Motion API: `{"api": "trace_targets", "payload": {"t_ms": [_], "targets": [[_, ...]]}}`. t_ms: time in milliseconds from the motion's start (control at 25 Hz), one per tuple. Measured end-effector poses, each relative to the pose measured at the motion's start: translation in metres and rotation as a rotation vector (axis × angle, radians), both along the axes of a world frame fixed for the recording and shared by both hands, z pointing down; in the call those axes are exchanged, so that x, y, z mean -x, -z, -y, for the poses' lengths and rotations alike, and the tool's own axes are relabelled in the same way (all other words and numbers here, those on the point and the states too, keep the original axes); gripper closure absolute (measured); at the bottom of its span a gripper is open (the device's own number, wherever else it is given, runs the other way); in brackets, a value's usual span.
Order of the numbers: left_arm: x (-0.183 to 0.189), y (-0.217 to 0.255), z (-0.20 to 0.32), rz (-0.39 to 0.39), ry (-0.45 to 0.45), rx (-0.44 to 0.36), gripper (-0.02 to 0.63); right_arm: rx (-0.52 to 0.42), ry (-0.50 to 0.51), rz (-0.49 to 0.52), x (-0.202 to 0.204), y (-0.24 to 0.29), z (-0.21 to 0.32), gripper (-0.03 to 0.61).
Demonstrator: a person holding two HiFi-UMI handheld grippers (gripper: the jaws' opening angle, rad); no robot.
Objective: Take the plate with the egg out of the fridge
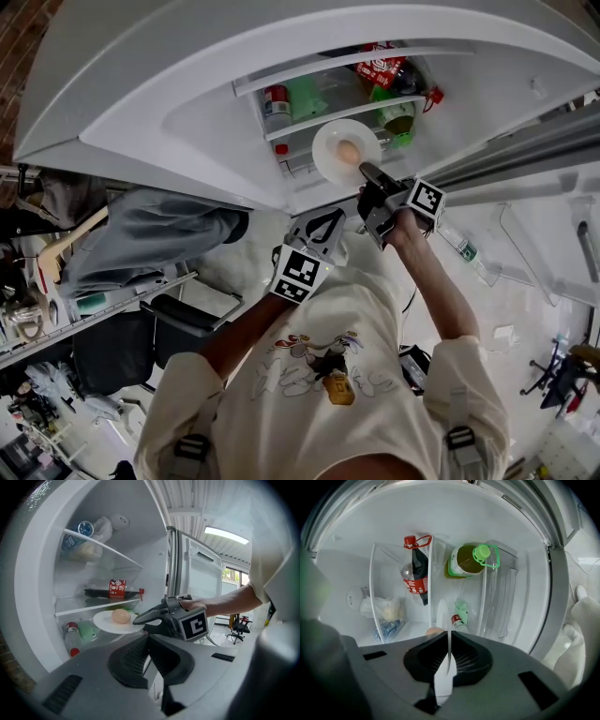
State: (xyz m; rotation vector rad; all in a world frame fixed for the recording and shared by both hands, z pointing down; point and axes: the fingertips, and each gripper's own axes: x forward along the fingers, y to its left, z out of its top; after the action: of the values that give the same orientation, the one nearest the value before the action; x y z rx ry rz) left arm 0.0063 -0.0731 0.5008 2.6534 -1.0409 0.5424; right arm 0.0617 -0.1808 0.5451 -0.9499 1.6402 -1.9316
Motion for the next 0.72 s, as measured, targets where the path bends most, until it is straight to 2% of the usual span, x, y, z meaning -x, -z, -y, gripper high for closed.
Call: {"api": "trace_targets", "payload": {"t_ms": [720], "targets": [[0.007,0.000,0.001,-0.012,-0.001,0.000,0.604,-0.007,-0.007,0.053,-0.005,0.033,-0.023,0.554]]}}
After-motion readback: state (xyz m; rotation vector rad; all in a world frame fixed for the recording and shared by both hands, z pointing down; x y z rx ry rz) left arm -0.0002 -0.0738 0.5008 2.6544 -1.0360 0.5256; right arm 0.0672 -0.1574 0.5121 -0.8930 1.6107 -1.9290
